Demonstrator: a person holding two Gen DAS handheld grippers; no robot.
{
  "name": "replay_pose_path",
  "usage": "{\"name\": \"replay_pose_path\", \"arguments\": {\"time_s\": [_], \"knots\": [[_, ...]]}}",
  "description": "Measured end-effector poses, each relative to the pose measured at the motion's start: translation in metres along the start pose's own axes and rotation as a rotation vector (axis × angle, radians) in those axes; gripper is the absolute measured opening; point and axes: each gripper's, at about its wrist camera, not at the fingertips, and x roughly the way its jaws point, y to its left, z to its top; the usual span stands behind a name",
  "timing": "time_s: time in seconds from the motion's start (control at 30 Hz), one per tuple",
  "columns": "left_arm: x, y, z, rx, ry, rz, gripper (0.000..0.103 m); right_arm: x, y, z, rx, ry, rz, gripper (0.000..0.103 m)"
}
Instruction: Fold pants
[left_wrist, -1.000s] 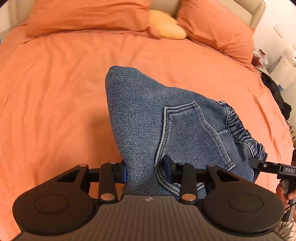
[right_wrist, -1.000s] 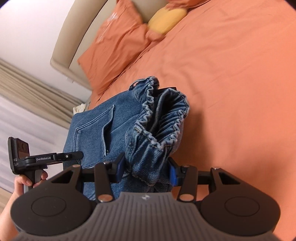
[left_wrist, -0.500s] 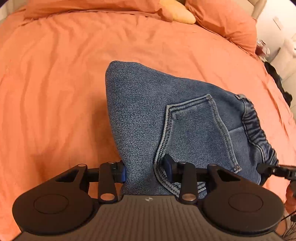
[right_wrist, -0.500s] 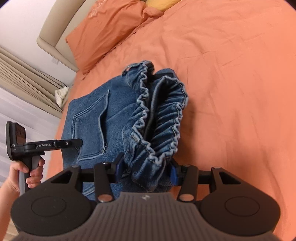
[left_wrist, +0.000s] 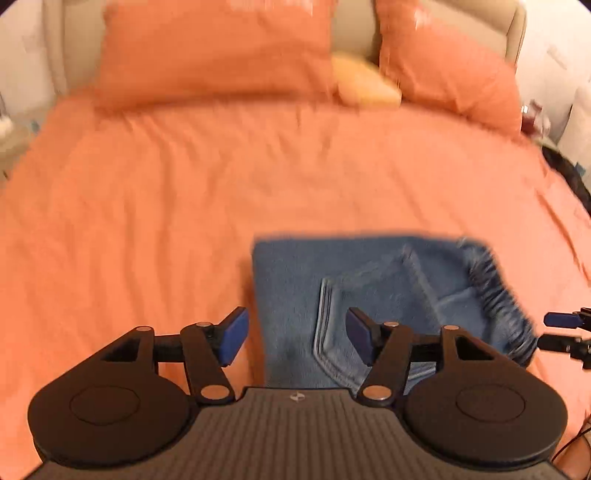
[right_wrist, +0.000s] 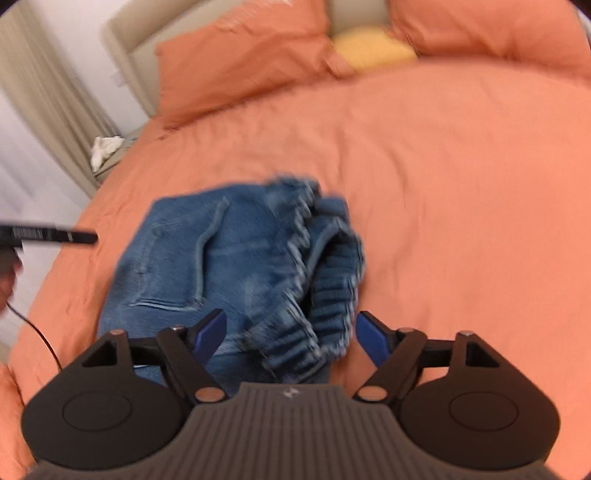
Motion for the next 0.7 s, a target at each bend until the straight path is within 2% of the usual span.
{"name": "replay_pose_path", "arguments": {"time_s": [0.23, 0.43, 0.6, 0.7], "knots": [[-0.128, -0.034, 0.015, 0.126, -0.189, 0.157, 0.076, -0.081, 0.045, 0.006, -0.264, -0.171, -0.017, 0.088], [-0.218, -0.076, 0.007, 0.169, -0.272, 0.292, 0.083, -0.144, 0.078, -0.013, -0.375, -0.29, -0.012, 0.095], [-0.251, -0.12, -0.039, 0.163, -0.338, 0.359, 0.088, -0.184, 0.097, -0.04, -0.398, -0.351, -0.014, 0.098], [-0.251, -0.143, -0.069, 0.137, -0.356, 0.365, 0.088, -0.201, 0.104, -0.059, -0.396, -0.368, -0.021, 0.098]]}}
